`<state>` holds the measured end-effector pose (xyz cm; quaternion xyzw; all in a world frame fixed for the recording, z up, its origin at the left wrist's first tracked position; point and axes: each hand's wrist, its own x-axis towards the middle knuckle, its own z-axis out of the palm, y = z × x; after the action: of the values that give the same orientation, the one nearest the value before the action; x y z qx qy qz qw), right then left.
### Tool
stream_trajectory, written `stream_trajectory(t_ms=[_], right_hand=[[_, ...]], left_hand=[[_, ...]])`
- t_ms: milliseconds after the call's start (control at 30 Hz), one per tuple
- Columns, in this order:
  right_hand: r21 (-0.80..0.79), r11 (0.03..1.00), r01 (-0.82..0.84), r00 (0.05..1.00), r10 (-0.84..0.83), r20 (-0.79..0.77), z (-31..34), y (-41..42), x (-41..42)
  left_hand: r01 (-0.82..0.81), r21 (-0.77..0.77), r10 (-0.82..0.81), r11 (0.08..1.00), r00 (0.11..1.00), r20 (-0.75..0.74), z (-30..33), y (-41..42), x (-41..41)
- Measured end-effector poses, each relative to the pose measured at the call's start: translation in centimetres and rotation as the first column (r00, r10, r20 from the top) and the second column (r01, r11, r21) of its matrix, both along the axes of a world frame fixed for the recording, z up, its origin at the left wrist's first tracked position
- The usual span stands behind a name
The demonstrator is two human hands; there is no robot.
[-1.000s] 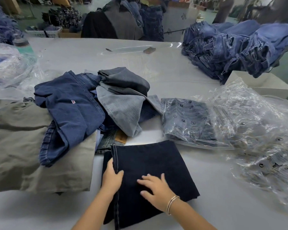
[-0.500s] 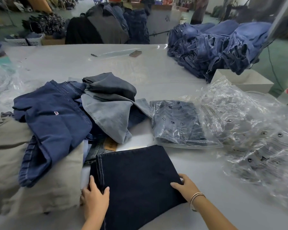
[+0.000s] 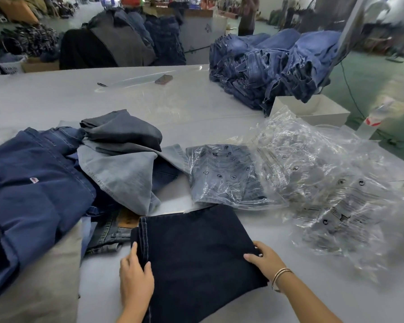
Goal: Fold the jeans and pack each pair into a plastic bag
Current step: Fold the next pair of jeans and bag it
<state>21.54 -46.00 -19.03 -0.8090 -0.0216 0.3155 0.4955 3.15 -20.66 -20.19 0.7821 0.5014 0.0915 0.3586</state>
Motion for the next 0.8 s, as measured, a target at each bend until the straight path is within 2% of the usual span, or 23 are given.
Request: stream_trajectory(t_ms=[67,133,200,267,333,467,567,700,800], right_hand=[[-0.041,0.994,0.104,0.987,-0.098,0.131,0.4,-0.1,2.3],[0.0,0.955,0.296,0.927,-0.287,0.242,1.6,-0.3,5.5],[0.069,0.902,0.426,0.857,-0.427,0.289,3.2,-0.3,9.1],[0.195,0.815,0.546,0.783,-0.579,0.228,4.3,0.2,13.1],[0.256,0.725,0.64,0.728,-0.678,0.098,4.7,0.7,16.4],[0.21,0.719,0.662,0.747,-0.655,-0.113,3.5,1.4,19.7],[0.174,0.716,0.676,0.736,-0.663,-0.135,3.4,2.0,20.5],[0.222,0.688,0.691,0.714,-0.698,-0.056,4.5,2.8,20.5],[0.269,0.746,0.609,0.726,-0.661,0.191,6.6,4.1,19.0]], left_hand=[[-0.012,0.001,0.012,1.0,1.0,-0.022,-0.2,0.1,0.3],[-0.019,0.013,0.02,1.0,0.999,-0.042,-0.7,0.2,0.4],[-0.017,0.033,0.019,0.999,0.998,-0.061,-1.1,0.3,0.3],[-0.009,0.061,0.014,0.998,0.997,-0.077,-1.5,0.3,0.3],[-0.004,0.094,0.012,0.996,0.997,-0.08,-1.8,0.3,0.4],[-0.001,0.159,0.014,0.987,0.997,-0.082,-2.5,0.2,0.4],[0.006,0.205,0.007,0.979,0.998,-0.062,-2.9,0.2,0.5],[0.01,0.189,0.001,0.982,0.998,-0.061,-3.1,0.3,0.3],[0.028,0.173,-0.016,0.985,0.997,-0.071,-2.8,0.3,0.3]])
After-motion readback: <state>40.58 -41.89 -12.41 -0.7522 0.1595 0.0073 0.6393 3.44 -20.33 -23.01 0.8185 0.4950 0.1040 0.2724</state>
